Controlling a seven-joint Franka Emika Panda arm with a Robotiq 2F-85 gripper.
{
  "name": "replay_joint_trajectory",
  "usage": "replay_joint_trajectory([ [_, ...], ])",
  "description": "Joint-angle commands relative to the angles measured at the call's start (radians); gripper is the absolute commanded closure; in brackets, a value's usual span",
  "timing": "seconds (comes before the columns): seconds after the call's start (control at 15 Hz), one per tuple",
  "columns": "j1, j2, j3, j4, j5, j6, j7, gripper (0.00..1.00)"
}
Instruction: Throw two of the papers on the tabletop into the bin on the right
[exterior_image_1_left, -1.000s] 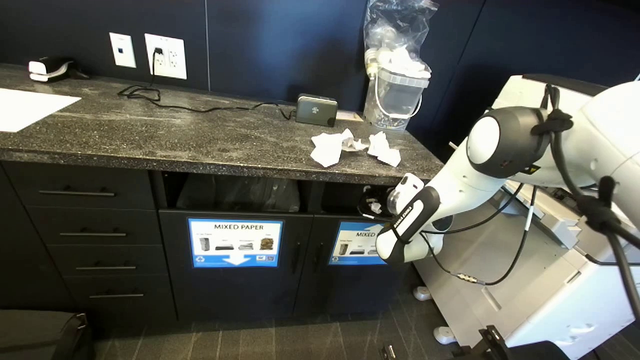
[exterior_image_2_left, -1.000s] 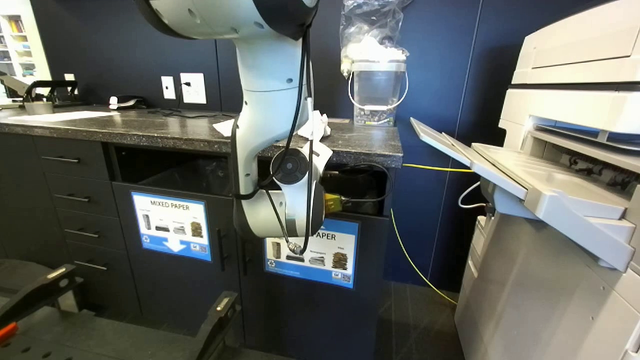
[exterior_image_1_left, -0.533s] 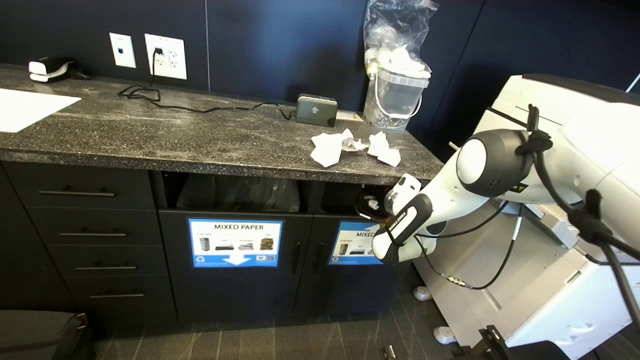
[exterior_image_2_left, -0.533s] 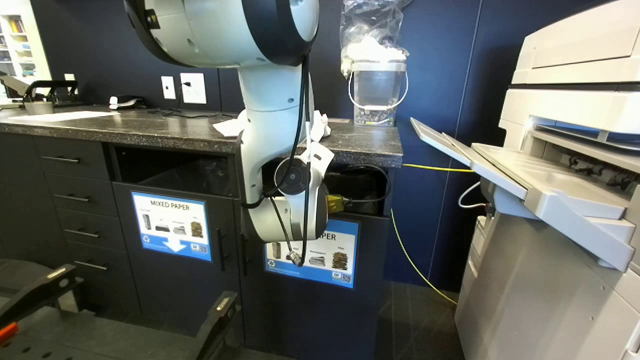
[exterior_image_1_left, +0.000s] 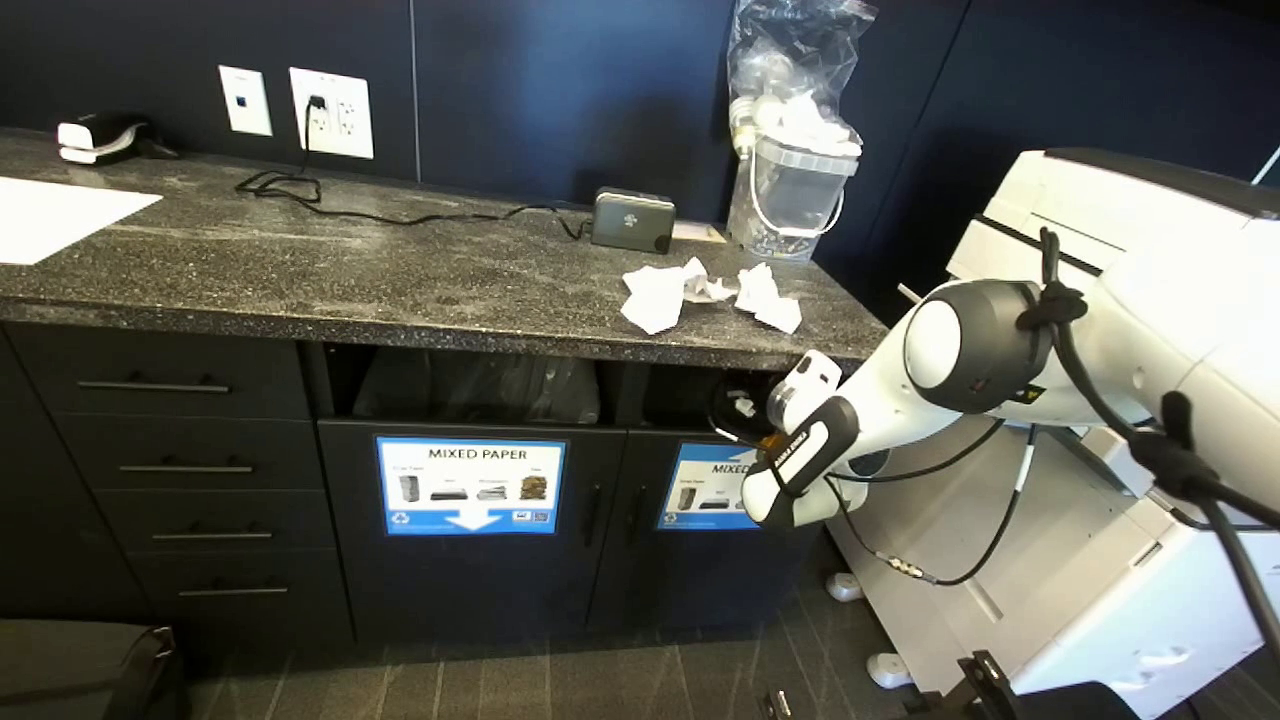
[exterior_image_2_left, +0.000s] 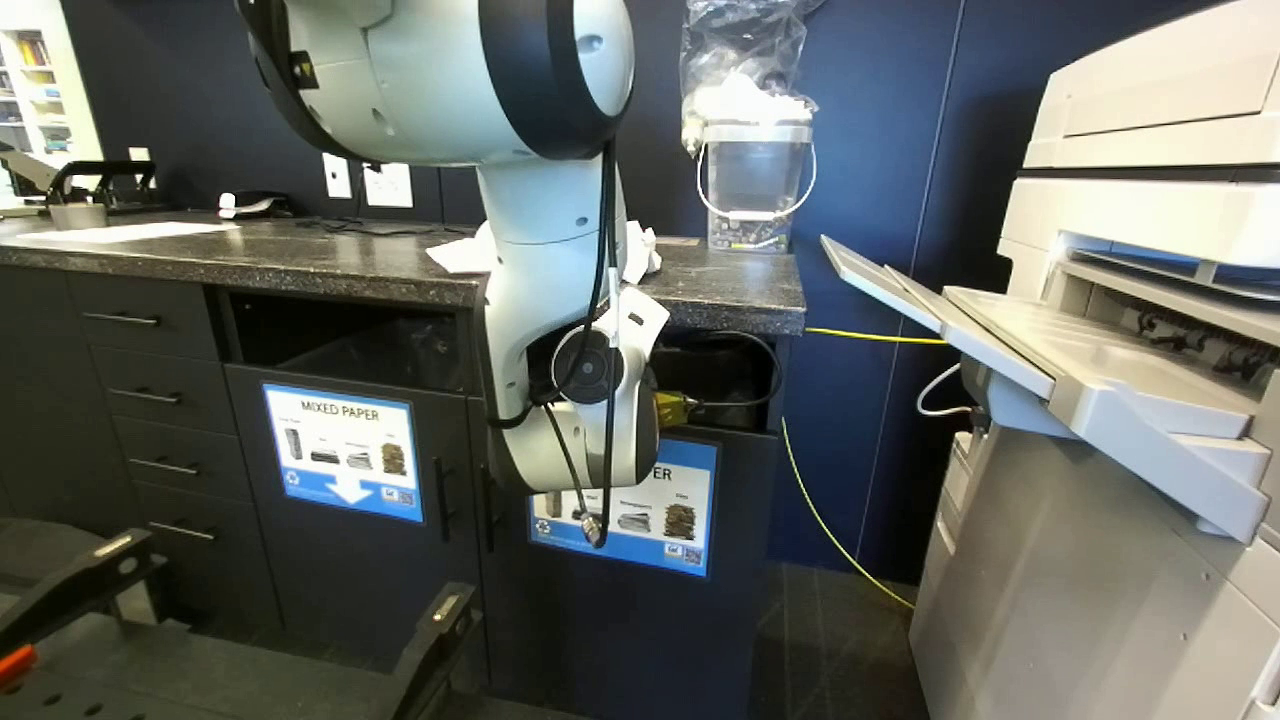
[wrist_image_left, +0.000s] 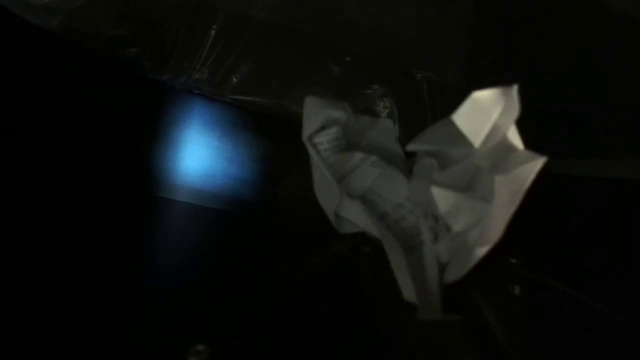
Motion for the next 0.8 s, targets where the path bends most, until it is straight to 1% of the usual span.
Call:
replay_joint_trajectory([
  [0.0, 0.022, 0.037, -0.022, 0.095, -0.007, -0.027, 0.054, 0.48],
  [0.27, 0.026, 0.045, -0.023, 0.104, -0.002, -0.024, 0.063, 0.17],
  [0.4, 0.027, 0.051, -0.023, 0.110, -0.003, -0.026, 0.068, 0.04],
  [0.47, 0.029, 0.045, -0.024, 0.099, -0.007, -0.031, 0.074, 0.00],
  [0.6, 0.033, 0.033, -0.027, 0.063, 0.001, -0.046, 0.078, 0.00],
  [0.73, 0.040, 0.005, -0.034, -0.008, 0.026, -0.039, 0.063, 0.00],
])
